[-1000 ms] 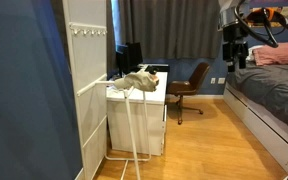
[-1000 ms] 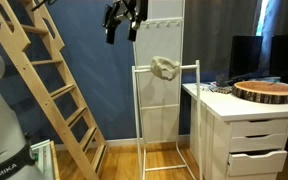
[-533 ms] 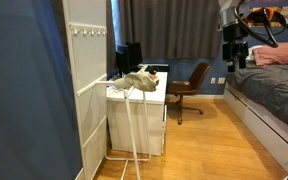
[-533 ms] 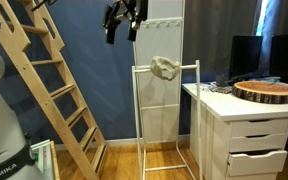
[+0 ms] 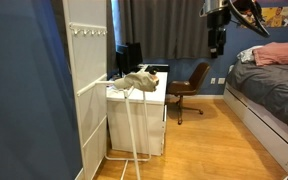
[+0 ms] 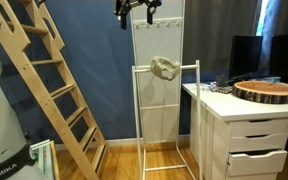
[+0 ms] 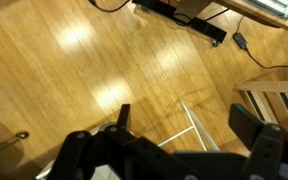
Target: Hang the cap on the vertical rod
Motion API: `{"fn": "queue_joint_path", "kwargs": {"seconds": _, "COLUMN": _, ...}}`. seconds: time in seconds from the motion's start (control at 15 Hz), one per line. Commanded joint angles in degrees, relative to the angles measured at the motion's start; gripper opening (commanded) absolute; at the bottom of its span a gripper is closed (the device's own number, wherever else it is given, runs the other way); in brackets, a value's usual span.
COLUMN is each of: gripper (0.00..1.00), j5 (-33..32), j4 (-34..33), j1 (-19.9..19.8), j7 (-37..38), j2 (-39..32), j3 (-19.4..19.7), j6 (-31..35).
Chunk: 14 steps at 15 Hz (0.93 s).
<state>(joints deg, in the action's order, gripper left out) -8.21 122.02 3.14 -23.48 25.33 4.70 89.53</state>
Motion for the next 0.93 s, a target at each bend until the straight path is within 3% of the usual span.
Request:
{"fn": "queue_joint_path", "kwargs": {"seconds": 0.0, "gripper": 1.0, "j5": 0.6, "j4": -12.9, "j1": 3.4, "j7": -7.3, "j2": -11.1, "j3": -1.5, "j6": 0.6}}
{"fn": "queue_joint_path", "kwargs": {"seconds": 0.27, "gripper": 1.0, "j5": 3.7, "j4": -23.1, "j1": 5.8, "j7": -15.3, "j2": -21.2, "j3": -4.3, "j6": 4.3}}
{"fn": "queue_joint_path", "kwargs": {"seconds": 0.53, "gripper": 1.0, "j5": 5.0, "j4": -29.1, "j1": 5.3, "j7": -22.7, "j2": -29.1, "j3": -7.6, "j6": 10.8}}
{"fn": "queue_joint_path", "kwargs": {"seconds": 0.67, "gripper": 1.0, "j5": 7.1, "j4": -30.6, "j1": 4.5, "j7": -26.2, "j2": -31.5, "j3": -8.5, "j6": 15.1}}
{"fn": "queue_joint_path", "kwargs": {"seconds": 0.73, "gripper": 1.0, "j5": 4.6, "j4": -27.1, "j1": 4.6, "j7": -22.0, "j2": -28.6, "j3": -8.8, "j6": 13.5}}
{"fn": "queue_joint_path", "kwargs": {"seconds": 0.87, "gripper": 1.0, "j5": 4.7, "j4": -27.7, "j1": 4.4, "j7": -22.3, "j2": -30.0, "j3": -9.1, "j6": 14.0}}
